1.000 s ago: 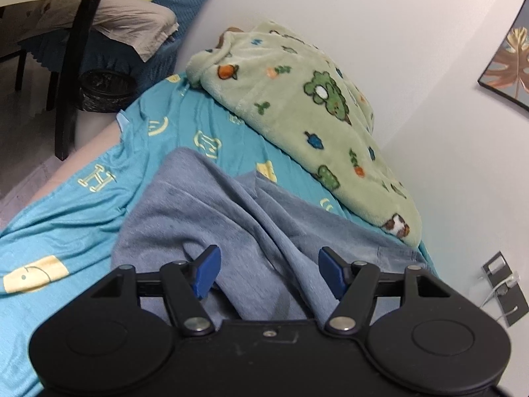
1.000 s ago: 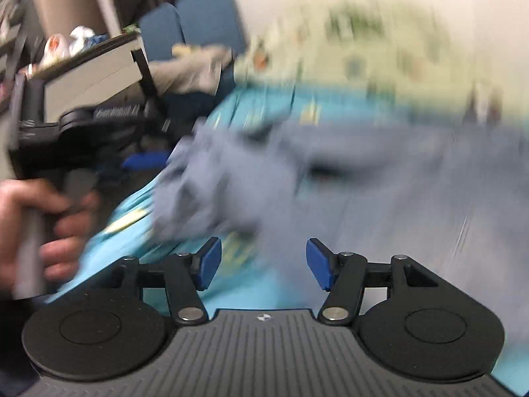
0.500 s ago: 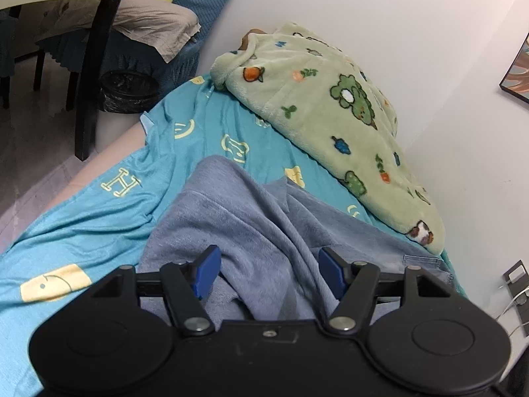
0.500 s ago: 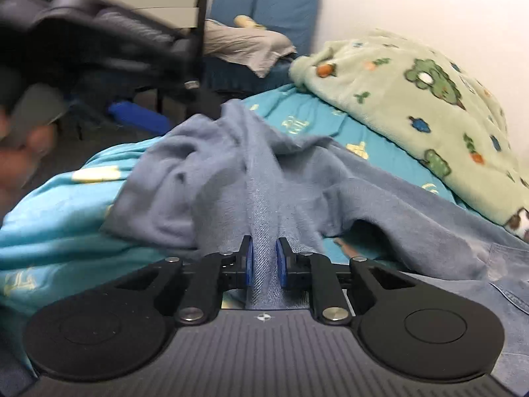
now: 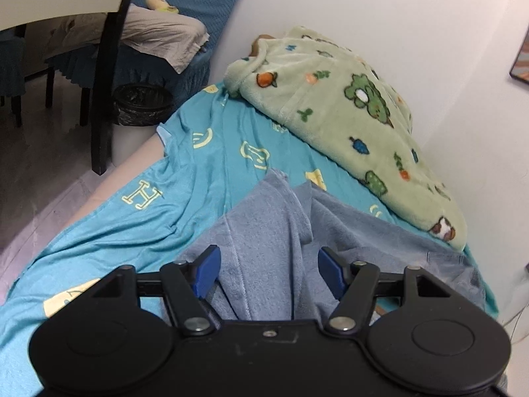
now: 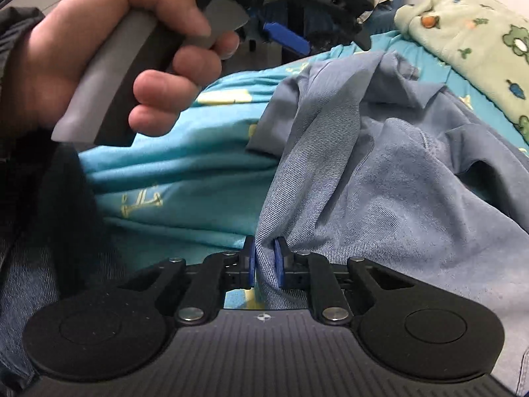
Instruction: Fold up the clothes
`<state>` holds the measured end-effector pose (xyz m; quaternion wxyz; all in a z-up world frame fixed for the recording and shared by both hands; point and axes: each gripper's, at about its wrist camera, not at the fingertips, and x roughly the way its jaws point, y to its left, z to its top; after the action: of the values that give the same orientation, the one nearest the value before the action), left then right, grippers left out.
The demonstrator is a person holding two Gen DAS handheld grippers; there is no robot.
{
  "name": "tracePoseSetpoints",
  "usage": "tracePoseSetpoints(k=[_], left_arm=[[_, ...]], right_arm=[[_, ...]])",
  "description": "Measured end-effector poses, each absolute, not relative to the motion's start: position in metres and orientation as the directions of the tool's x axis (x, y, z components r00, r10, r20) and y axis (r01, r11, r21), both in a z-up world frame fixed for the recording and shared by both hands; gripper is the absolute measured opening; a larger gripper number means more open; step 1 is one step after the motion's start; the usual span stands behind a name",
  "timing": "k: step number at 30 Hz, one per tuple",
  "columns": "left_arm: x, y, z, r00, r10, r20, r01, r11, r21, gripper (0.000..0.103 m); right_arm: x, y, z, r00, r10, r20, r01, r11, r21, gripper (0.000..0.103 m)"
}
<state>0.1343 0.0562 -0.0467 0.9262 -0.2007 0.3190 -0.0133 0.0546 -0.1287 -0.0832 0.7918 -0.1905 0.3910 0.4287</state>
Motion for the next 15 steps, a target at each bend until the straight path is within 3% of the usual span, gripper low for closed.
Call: tracePoseSetpoints(k=[9, 15], left_arm=[[0.144, 0.025, -0.054, 0.796, -0.088, -0.598, -0.025, 0.984, -0.179, 0.059], [0.175, 0.021, -0.070, 0.781, 0.000, -0.625, -0.056, 0.996, -0.070, 0.047]], right_arm=[[0.053, -0.123, -0.085, 0.314, 0.520, -0.795, -0.838, 0.545, 0.025, 0.014], [0.054, -0.128, -0.081, 0.305, 0.543, -0.782, -0.827, 0.559, 0.066, 0.015]])
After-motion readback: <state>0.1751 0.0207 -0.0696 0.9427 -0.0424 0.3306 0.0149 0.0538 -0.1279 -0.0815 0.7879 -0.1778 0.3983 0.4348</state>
